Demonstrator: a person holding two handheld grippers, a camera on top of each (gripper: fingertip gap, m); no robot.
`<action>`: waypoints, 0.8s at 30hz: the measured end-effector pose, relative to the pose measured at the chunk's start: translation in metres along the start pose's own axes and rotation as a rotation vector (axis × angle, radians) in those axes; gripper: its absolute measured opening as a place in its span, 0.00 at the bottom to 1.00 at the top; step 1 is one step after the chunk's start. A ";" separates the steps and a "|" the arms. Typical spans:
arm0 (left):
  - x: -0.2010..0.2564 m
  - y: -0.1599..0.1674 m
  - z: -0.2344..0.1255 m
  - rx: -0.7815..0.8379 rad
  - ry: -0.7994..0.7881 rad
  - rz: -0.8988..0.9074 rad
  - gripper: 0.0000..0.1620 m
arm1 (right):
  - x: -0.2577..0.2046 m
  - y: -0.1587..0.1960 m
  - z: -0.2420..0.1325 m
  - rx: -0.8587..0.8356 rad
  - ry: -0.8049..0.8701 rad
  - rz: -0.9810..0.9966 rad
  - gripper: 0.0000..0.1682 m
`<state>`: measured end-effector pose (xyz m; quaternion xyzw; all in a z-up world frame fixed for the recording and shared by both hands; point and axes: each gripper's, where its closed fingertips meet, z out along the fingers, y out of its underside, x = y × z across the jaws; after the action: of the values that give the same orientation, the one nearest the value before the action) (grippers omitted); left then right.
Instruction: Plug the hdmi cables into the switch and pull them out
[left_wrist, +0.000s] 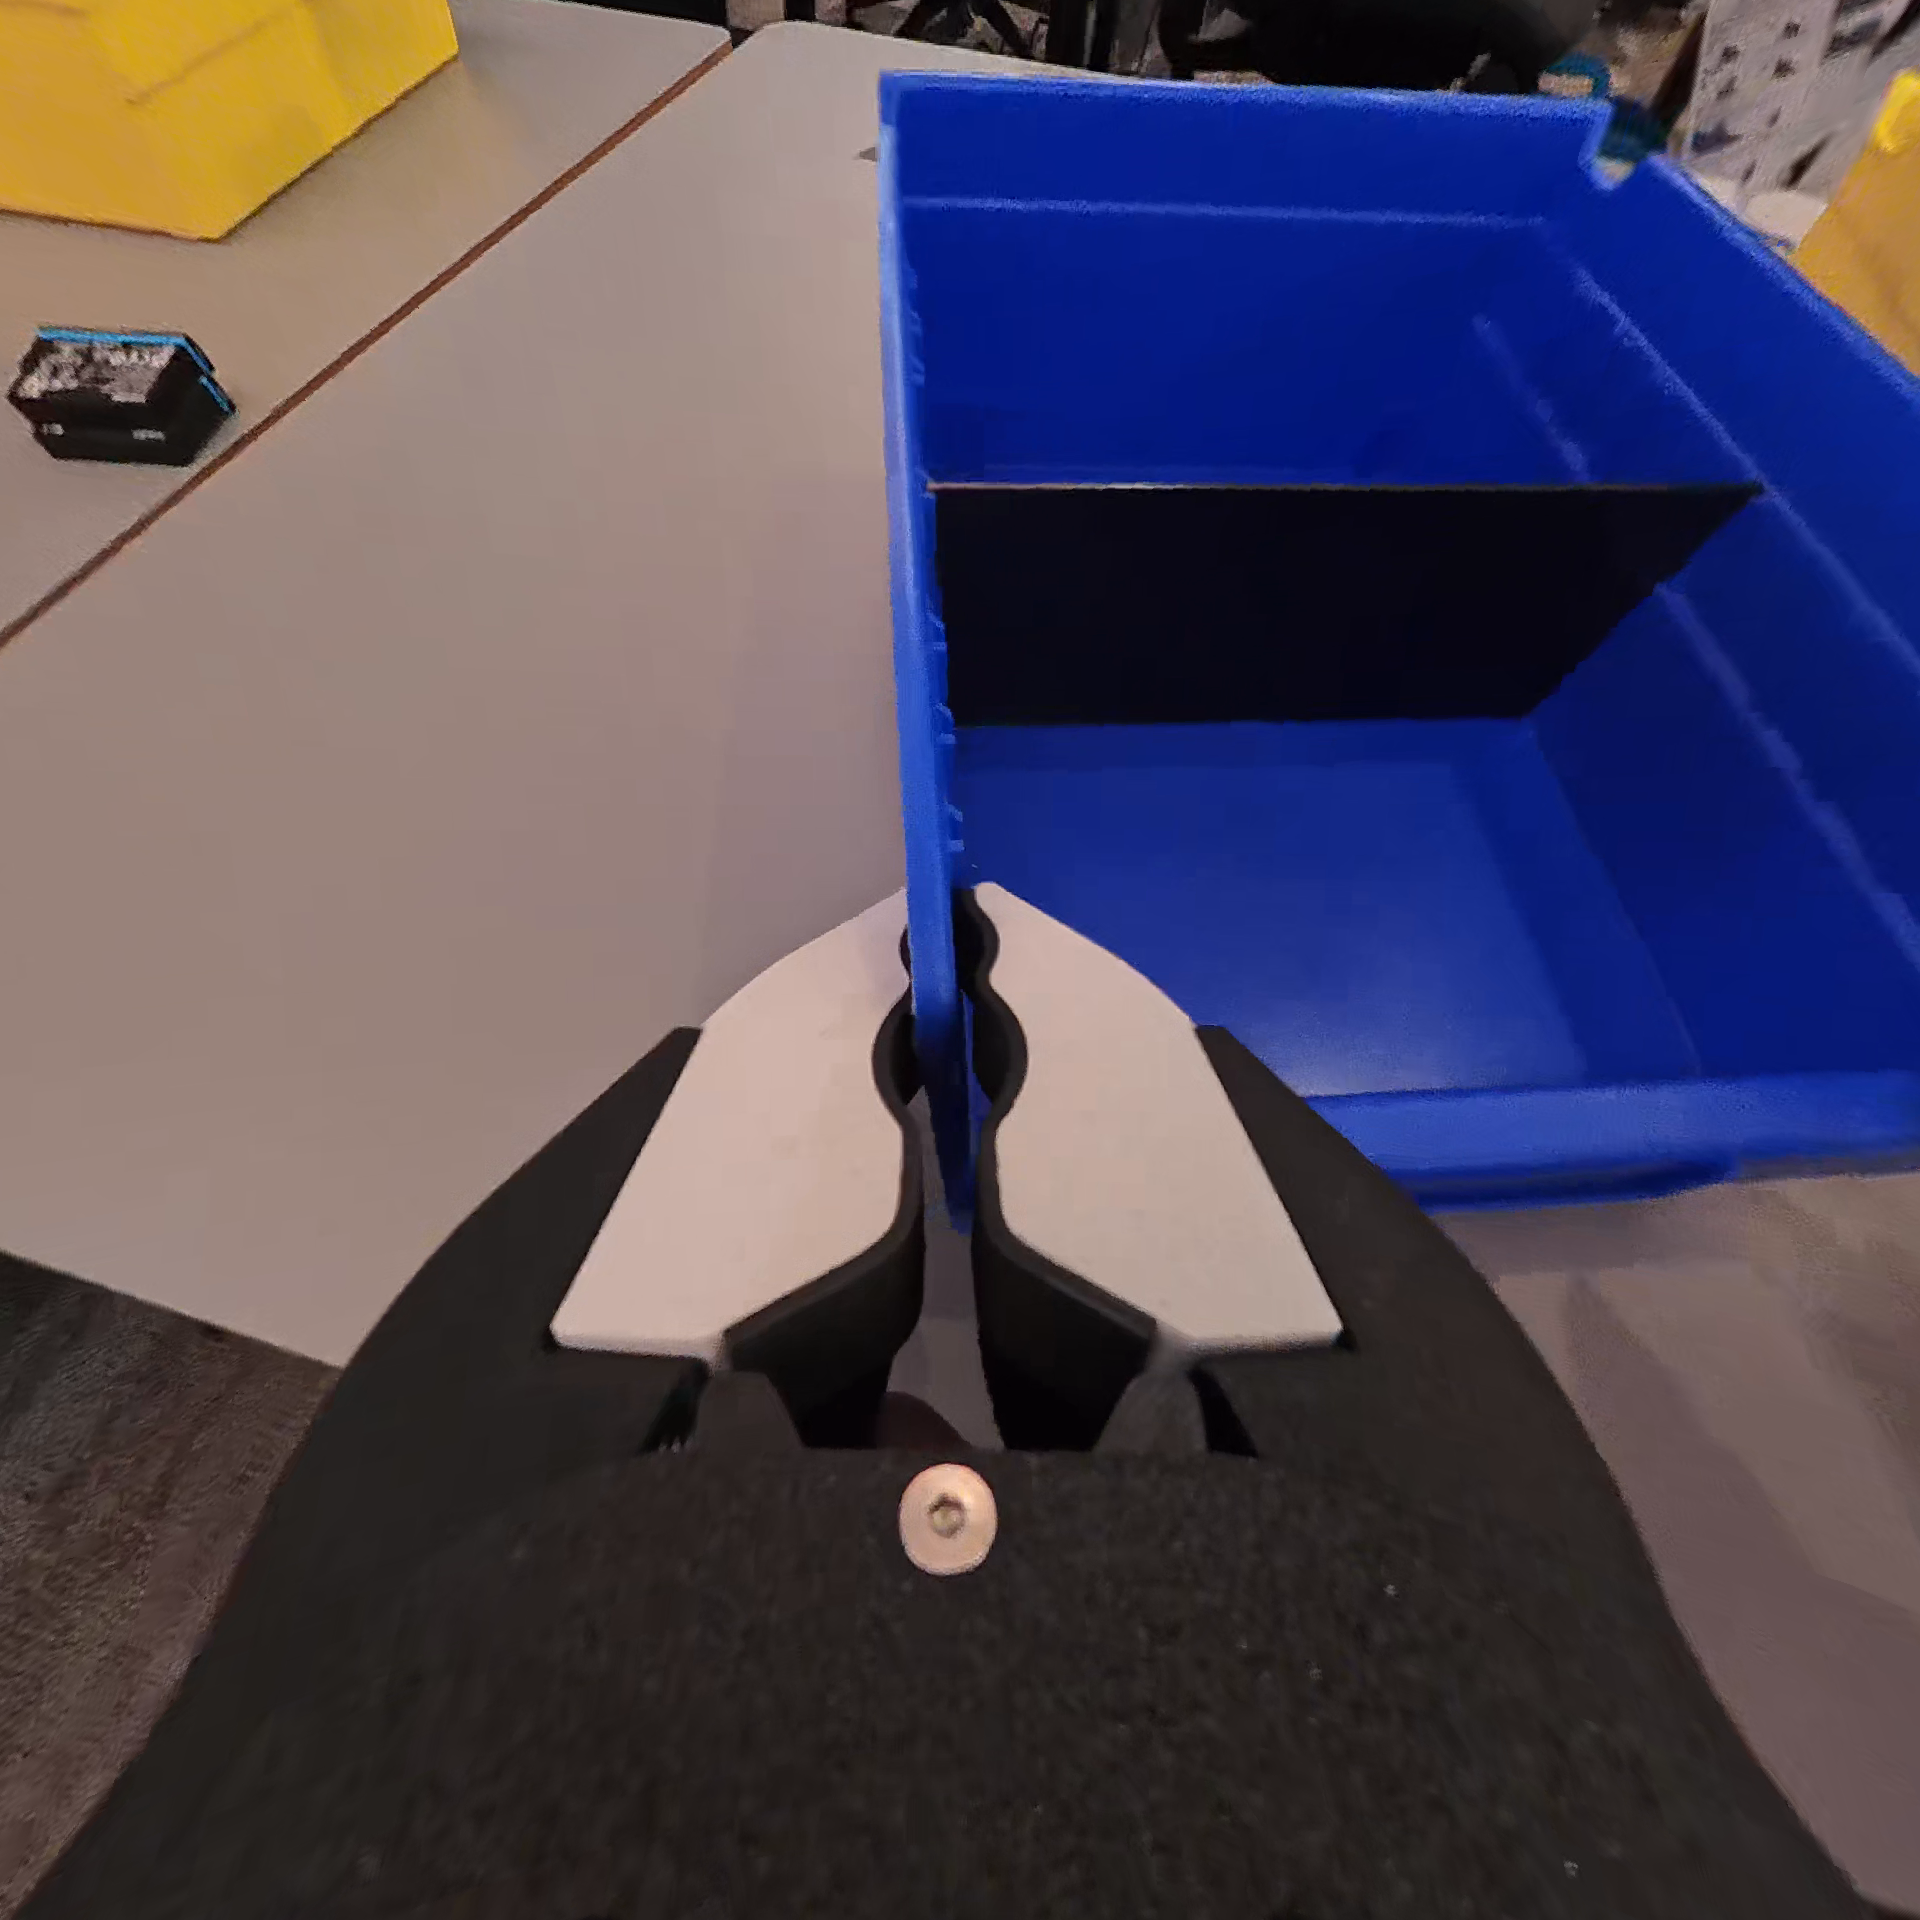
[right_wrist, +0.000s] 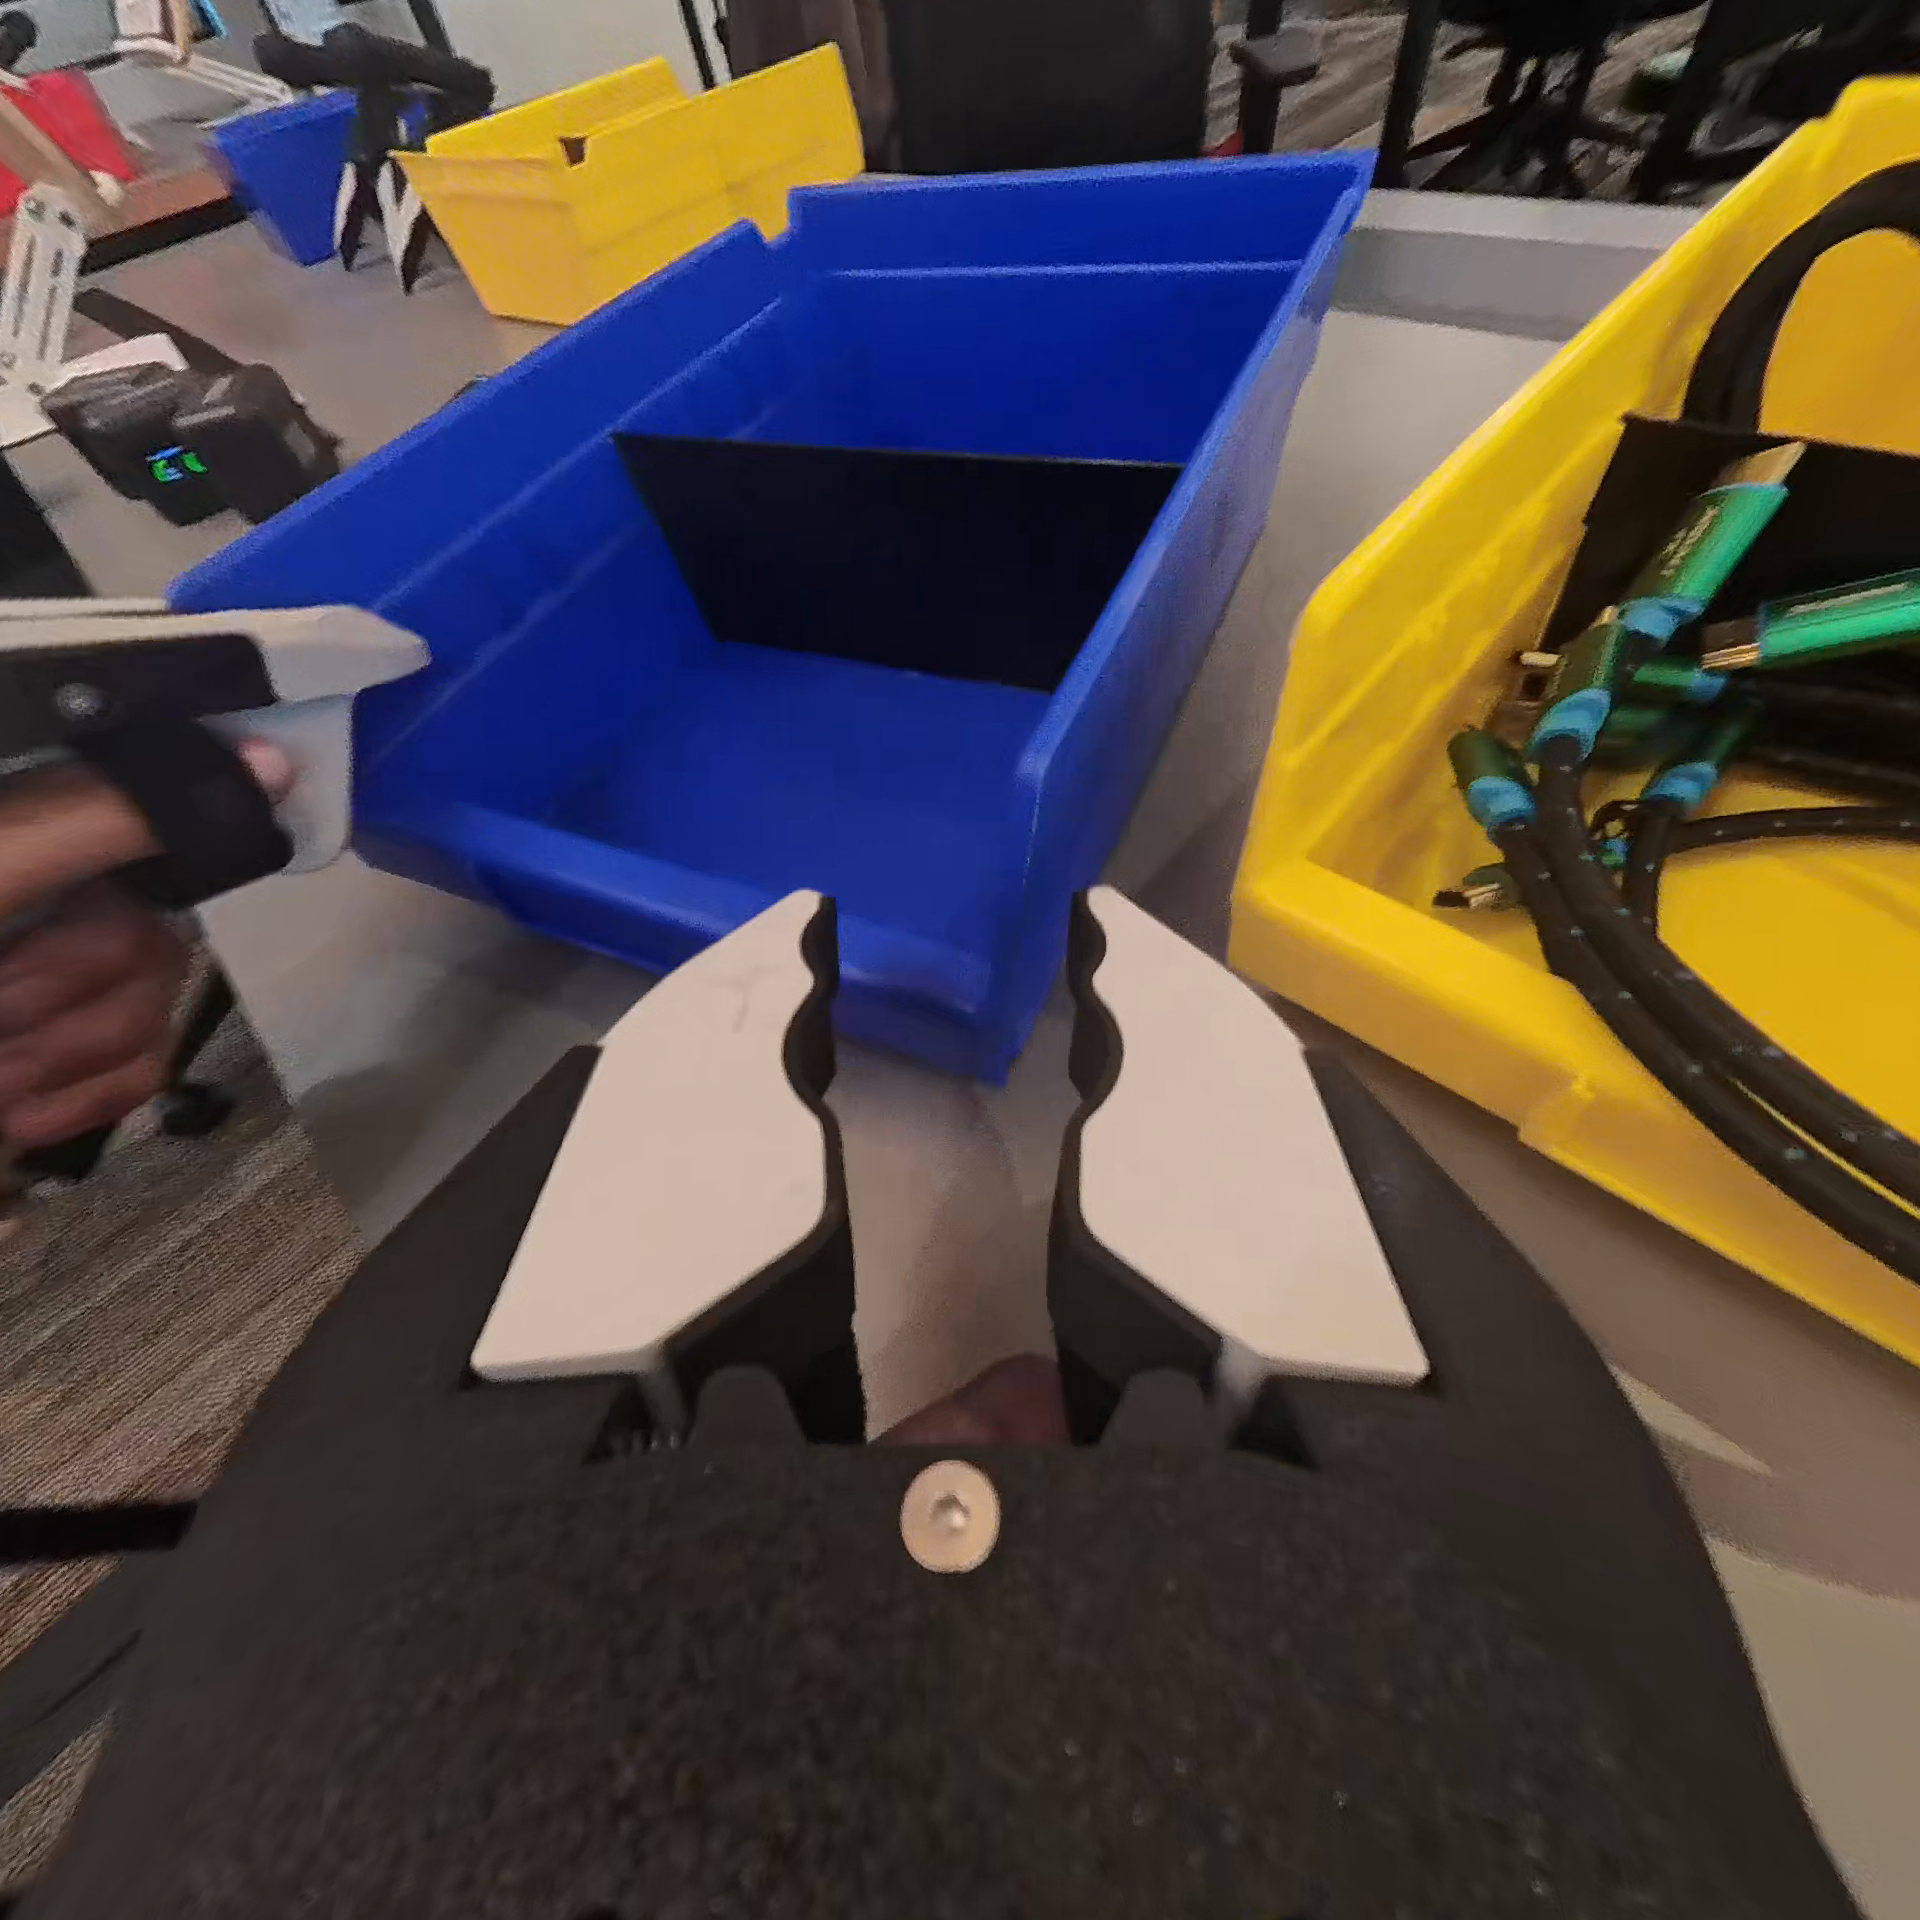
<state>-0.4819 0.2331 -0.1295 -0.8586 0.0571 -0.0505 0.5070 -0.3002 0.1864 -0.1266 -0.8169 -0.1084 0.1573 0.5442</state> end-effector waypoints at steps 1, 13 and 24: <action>0.001 0.001 -0.001 -0.003 0.017 0.015 0.02 | 0.004 -0.002 0.005 0.013 0.040 -0.008 0.23; -0.022 -0.026 -0.040 0.185 -0.093 0.103 0.03 | -0.001 -0.038 0.031 0.144 0.203 -0.022 0.02; 0.114 -0.074 -0.104 0.473 0.082 0.029 0.02 | 0.065 -0.106 -0.122 0.403 0.414 -0.125 0.02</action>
<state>-0.3804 0.1614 -0.0115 -0.7122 0.0765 -0.0903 0.6919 -0.1948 0.1453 0.0061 -0.6988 -0.0116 -0.0279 0.7147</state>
